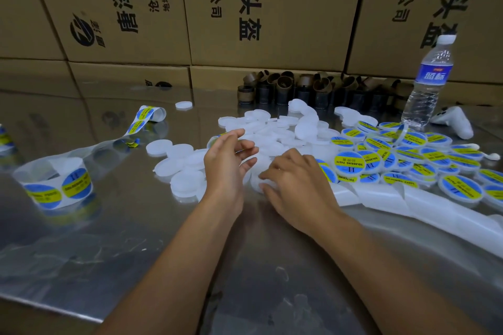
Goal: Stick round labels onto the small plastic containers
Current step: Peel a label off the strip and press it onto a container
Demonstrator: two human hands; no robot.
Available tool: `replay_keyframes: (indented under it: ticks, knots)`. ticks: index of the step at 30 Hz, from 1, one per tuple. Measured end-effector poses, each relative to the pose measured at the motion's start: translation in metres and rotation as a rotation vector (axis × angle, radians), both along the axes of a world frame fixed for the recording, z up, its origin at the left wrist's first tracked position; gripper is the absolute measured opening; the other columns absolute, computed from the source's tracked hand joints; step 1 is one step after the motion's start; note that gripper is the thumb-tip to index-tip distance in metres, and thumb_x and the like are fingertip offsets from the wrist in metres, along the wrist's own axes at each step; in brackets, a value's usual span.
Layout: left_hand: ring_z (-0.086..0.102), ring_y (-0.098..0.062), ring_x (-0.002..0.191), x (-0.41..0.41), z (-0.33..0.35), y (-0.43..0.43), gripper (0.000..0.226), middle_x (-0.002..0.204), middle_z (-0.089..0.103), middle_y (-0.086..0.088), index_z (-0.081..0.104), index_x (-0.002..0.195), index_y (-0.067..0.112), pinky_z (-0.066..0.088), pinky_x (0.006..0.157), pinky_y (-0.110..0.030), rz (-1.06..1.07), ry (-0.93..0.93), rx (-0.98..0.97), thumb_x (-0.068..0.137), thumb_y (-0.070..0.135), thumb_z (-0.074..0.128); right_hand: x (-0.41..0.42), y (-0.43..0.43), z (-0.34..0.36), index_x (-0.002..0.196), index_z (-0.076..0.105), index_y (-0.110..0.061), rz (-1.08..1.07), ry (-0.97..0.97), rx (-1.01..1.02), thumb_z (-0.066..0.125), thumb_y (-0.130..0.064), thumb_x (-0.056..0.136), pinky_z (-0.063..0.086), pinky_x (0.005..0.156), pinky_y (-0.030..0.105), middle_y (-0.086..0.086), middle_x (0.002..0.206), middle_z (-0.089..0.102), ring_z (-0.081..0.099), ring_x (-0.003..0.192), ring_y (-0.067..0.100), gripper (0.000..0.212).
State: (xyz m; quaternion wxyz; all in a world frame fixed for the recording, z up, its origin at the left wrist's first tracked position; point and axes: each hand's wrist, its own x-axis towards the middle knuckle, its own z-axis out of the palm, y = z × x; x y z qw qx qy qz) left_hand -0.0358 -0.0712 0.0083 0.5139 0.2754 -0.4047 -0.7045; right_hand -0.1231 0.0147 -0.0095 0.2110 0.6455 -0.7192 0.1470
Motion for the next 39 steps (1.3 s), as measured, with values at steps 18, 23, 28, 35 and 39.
replay_keyframes:
  ticks: [18,23,28,35,39]
  knots:
    - [0.062,-0.009,0.058,0.002,-0.001,-0.003,0.019,0.053,0.059,0.007,0.061,0.086,0.016,0.048,0.061,-0.021,0.008,0.033,0.011,0.096,0.015,0.045,-0.016,0.009,0.001,0.083,0.068,-0.019,0.053,-0.256,-0.273,0.064,-0.020,0.085,0.020,0.082,0.024,-0.008,0.086,0.066,0.046,0.104,0.019,0.005]
    - [0.062,-0.009,0.057,0.002,0.000,-0.004,0.019,0.054,0.059,0.006,0.061,0.083,0.016,0.050,0.065,-0.024,0.017,0.037,0.020,0.095,0.012,0.046,-0.007,0.009,0.008,0.083,0.066,-0.010,0.131,-0.427,-0.484,0.058,-0.016,0.084,0.032,0.086,0.027,-0.005,0.090,0.062,0.047,0.097,0.016,0.010]
    - [0.064,-0.012,0.069,0.000,-0.002,-0.002,0.021,0.069,0.067,0.003,0.062,0.087,0.016,0.050,0.064,-0.023,-0.079,0.012,-0.003,0.098,0.024,0.046,0.002,0.008,0.012,0.079,0.061,-0.024,0.143,-0.813,-0.551,0.060,-0.014,0.090,0.029,0.081,0.004,-0.021,0.084,0.057,0.046,0.093,0.003,0.015]
    - [0.067,-0.022,0.098,-0.004,-0.001,0.011,0.050,0.100,0.073,-0.006,0.066,0.099,0.014,0.046,0.096,-0.041,-0.416,-0.007,-0.067,0.087,0.056,0.040,0.007,0.005,0.010,0.082,0.070,-0.022,0.115,-1.067,-0.528,0.061,-0.018,0.089,0.044,0.076,0.016,-0.013,0.080,0.069,0.059,0.083,0.003,0.012]
    - [0.069,-0.017,0.093,-0.002,-0.001,0.012,0.037,0.100,0.073,-0.006,0.064,0.102,0.011,0.053,0.088,-0.032,-0.490,0.113,-0.105,0.077,0.038,0.056,0.005,0.004,0.009,0.080,0.070,-0.023,0.075,-1.125,-0.578,0.063,-0.019,0.087,0.042,0.069,0.007,-0.014,0.078,0.070,0.059,0.074,-0.004,0.011]
